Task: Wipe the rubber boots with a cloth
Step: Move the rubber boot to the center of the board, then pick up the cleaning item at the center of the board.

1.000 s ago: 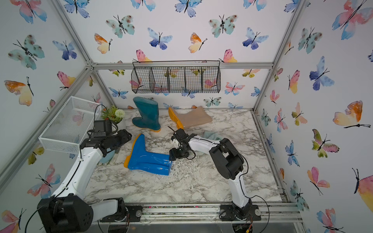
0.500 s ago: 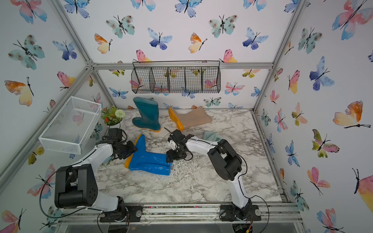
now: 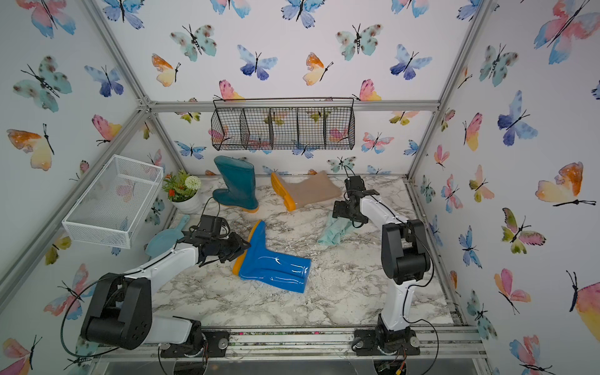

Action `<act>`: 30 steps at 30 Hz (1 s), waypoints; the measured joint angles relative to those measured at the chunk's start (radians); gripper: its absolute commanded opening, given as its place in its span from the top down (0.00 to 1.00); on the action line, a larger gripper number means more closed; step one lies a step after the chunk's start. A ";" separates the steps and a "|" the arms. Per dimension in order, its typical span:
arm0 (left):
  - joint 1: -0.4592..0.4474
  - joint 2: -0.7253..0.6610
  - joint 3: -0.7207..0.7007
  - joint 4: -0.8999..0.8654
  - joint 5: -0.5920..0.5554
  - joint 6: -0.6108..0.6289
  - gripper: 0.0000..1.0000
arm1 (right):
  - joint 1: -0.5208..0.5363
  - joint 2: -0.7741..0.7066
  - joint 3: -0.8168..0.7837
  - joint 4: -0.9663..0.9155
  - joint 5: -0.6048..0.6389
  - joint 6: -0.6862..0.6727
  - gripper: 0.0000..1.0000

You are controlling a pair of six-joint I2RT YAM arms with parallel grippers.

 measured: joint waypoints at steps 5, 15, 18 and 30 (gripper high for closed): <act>-0.106 0.000 -0.011 0.028 0.032 -0.124 0.59 | 0.028 0.086 0.003 -0.009 -0.084 0.036 0.02; -0.150 -0.014 0.080 -0.109 -0.002 -0.054 0.39 | 0.063 0.056 -0.068 0.041 -0.084 0.041 0.70; -0.150 -0.006 0.134 -0.153 -0.011 0.039 0.37 | 0.068 0.037 -0.095 0.042 -0.082 0.029 0.97; -0.150 0.070 0.052 -0.136 0.037 0.203 0.63 | 0.087 -0.181 -0.094 -0.010 -0.063 -0.036 0.97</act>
